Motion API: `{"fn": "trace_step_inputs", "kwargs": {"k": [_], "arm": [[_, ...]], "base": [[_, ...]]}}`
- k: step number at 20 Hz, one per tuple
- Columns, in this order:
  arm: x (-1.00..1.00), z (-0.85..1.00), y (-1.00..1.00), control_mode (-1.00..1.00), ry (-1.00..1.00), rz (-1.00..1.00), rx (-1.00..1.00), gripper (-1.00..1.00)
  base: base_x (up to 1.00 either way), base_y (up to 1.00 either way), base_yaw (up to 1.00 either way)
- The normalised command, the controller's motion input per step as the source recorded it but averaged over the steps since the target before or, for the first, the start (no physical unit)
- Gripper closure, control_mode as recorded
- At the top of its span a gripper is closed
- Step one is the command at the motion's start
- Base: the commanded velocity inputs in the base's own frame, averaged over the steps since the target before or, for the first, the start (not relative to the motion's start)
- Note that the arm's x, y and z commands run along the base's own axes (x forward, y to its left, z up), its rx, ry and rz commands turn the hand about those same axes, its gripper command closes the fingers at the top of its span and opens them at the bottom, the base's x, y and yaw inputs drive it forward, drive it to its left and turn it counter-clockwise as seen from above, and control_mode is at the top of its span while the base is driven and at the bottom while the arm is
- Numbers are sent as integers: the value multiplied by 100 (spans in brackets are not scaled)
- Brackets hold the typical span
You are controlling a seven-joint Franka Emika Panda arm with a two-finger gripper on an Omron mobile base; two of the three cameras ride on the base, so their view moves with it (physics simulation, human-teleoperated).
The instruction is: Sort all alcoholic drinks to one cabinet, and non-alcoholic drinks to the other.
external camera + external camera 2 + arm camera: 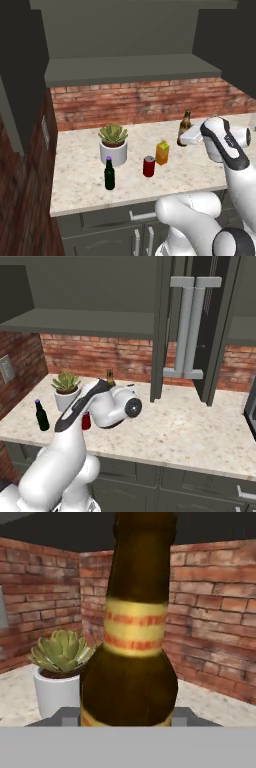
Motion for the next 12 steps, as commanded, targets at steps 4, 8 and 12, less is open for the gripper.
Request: {"fn": "trace_step_inputs", "kwargs": {"k": [4,8,12], "arm": [[-34,100,0,-100,0,-15,0,100],[-23,100,1,-100,-7,-13,-4,100],[-13,100,0,-100,-12,-14,-5,100]], "base": [[0,0,0],[0,0,0],[0,0,0]]}}
